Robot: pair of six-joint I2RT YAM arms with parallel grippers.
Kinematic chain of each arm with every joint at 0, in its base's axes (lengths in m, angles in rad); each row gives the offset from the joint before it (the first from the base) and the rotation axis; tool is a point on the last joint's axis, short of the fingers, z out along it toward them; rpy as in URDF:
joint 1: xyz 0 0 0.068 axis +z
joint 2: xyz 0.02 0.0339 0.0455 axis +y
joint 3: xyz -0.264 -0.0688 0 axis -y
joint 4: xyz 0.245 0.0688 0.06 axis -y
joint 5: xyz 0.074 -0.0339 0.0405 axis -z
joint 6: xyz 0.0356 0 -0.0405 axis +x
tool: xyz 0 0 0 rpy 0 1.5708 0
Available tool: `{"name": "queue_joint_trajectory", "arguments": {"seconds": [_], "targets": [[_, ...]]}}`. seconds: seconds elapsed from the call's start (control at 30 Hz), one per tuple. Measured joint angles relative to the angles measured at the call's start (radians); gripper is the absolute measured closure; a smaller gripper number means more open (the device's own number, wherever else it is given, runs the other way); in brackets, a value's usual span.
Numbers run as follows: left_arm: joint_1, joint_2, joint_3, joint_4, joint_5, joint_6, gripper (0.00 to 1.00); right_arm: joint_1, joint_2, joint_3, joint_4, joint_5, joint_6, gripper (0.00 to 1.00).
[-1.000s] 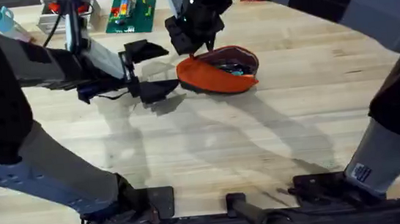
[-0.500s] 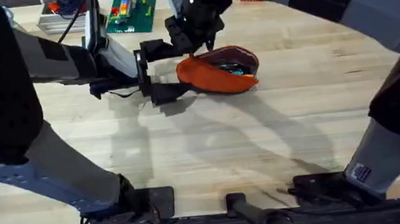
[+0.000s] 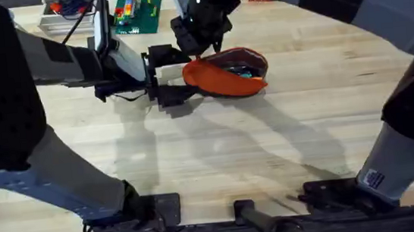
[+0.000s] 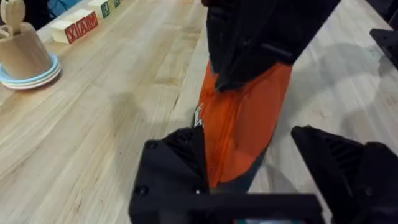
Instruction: Unzip the bag, pick up the pens from the table one at a time and place them inside, then zip the bag closed.
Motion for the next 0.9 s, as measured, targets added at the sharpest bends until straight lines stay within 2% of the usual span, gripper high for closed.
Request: {"name": "queue_joint_trajectory", "arguments": {"seconds": [0.1,0.17,0.33,0.37,0.9], "targets": [[0.000,0.000,0.000,0.000,-0.003,0.001,0.255,0.000,0.000,0.000,0.000,0.000,0.000,0.970],[0.000,0.000,0.000,0.000,-0.004,0.002,0.382,0.000,0.000,0.000,0.000,0.000,0.000,0.970],[0.002,0.000,0.000,0.011,-0.020,0.004,0.886,0.000,0.000,0.000,-0.012,-0.004,0.000,0.970],[0.002,0.000,0.000,0.010,-0.022,0.004,0.938,0.000,0.000,0.000,-0.012,-0.004,0.000,0.970],[0.002,0.000,0.000,0.007,-0.024,0.004,0.958,0.000,0.000,0.000,-0.015,-0.004,0.000,0.970]]}}
